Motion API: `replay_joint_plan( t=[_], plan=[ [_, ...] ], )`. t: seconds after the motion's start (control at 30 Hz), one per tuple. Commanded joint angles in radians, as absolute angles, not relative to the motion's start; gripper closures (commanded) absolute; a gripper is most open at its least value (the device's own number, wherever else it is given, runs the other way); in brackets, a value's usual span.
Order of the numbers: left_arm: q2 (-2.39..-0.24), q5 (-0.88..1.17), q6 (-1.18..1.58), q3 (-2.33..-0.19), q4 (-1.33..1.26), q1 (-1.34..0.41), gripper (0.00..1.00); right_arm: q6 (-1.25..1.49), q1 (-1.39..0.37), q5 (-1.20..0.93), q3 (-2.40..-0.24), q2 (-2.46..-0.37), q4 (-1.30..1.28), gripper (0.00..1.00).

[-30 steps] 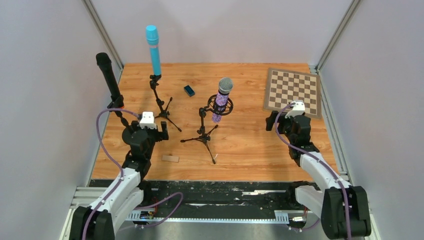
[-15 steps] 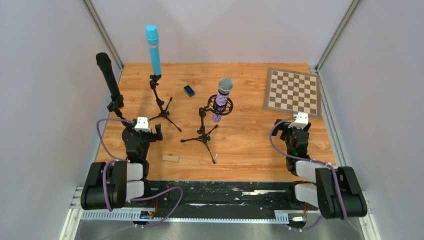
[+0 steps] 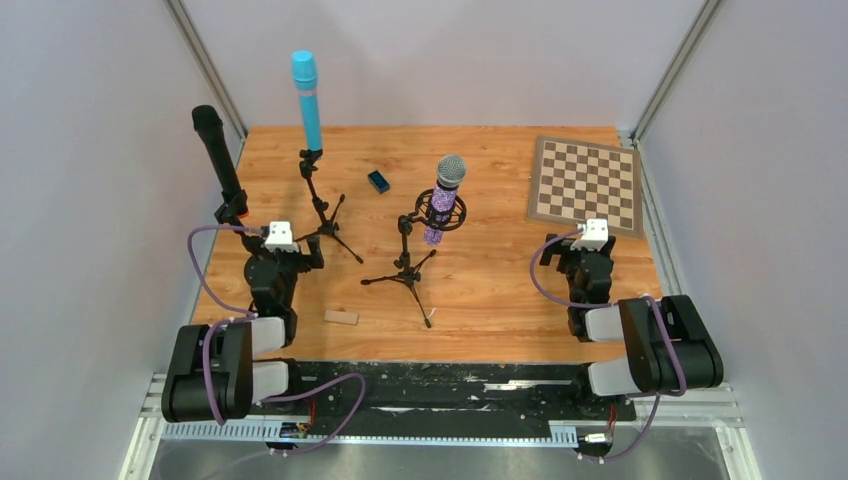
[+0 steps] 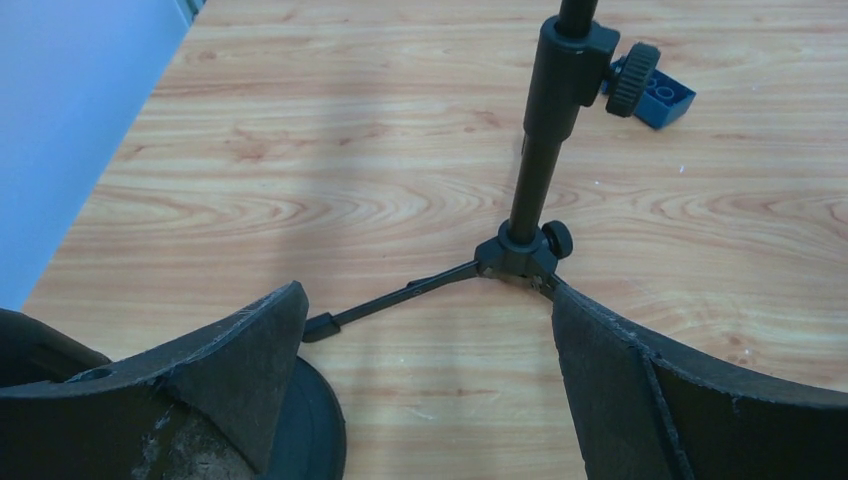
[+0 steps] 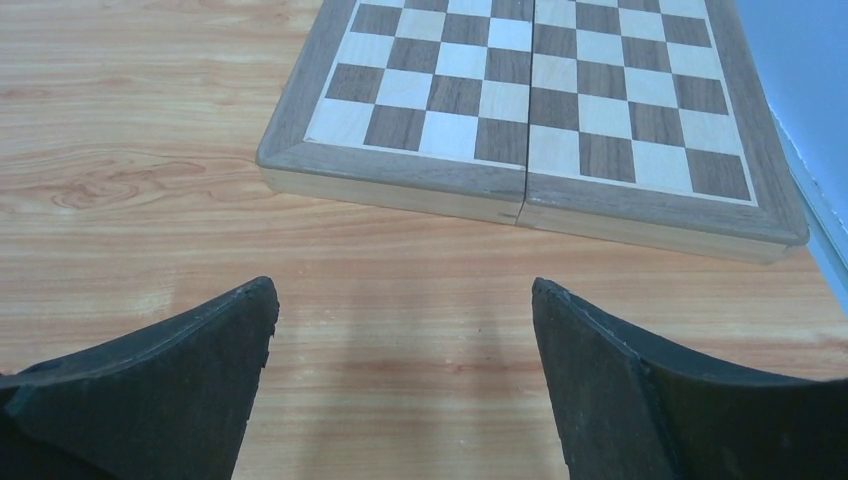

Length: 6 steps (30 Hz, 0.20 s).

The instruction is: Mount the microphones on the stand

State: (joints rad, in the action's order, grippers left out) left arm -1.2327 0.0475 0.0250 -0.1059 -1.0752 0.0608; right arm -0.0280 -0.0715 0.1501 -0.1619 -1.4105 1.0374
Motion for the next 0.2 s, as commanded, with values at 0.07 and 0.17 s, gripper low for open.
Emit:
replay_joint_plan(
  t=[0.07, 0.17],
  plan=[
    [-1.237, 0.025, 0.044, -0.124, -1.068, 0.07, 0.0, -0.042, -0.076, 0.138, -0.188, -1.404, 1.108, 0.0],
    [-1.234, 0.024, 0.043, -0.119, -1.07, 0.07, 0.0, -0.042, -0.076, 0.138, -0.188, -1.404, 1.108, 0.0]
  ],
)
